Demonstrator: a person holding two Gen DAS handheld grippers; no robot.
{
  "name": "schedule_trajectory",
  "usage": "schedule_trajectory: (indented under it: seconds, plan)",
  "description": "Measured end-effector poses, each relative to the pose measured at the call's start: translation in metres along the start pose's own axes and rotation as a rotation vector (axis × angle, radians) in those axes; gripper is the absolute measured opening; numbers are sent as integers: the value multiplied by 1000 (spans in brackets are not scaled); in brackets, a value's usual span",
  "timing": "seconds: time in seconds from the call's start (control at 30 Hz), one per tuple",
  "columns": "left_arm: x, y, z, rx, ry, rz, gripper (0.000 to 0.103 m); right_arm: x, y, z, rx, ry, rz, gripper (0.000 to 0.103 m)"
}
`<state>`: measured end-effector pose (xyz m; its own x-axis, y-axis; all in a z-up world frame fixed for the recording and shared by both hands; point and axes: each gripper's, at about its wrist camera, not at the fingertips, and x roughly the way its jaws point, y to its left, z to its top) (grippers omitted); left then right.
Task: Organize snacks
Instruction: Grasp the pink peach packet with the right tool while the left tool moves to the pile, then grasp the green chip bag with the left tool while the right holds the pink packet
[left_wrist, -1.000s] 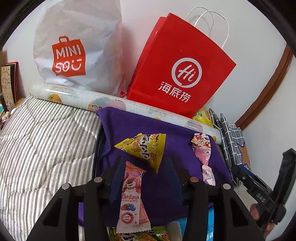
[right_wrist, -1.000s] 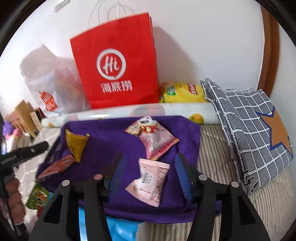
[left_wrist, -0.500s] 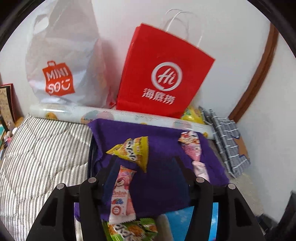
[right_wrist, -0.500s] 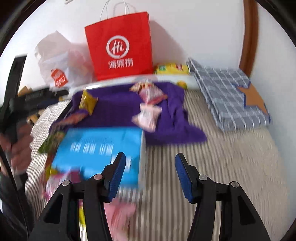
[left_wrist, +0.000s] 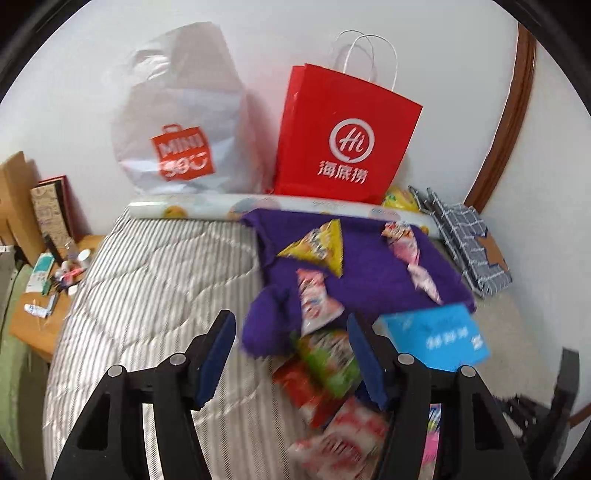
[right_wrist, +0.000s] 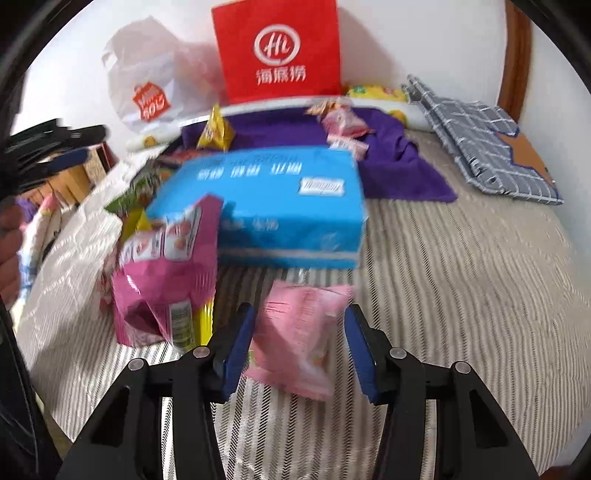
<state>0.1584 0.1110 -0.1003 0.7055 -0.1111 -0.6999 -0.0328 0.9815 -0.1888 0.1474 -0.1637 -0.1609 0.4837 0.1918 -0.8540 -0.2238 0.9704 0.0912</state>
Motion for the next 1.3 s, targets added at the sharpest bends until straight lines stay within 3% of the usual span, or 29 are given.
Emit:
schedule_trajectory:
  seconds: [0.23,0.5,0.67,1.03,1.13,1.3]
  plan:
    - [1,13,-30,-35,51,-24,61,-11,-3,-10,6,-52,6,42]
    - [19,-22,-33,6,64,-93,61,-31,-29,-15,46,-98,-5,42]
    - [43,-46,-29,128,82,-16,61,-38,-48,-19,74,-111,-9,42]
    - [79,-60,-26,195,103,45,62,-32,-74,-19,109,-111,-2,42]
    - [79,-60,-27,213,100,39,54,-29,-76,-19,114,-106,6,42]
    - [72,-52,-24,180,86,4,49,-23,-76,-14,115,-104,20,42]
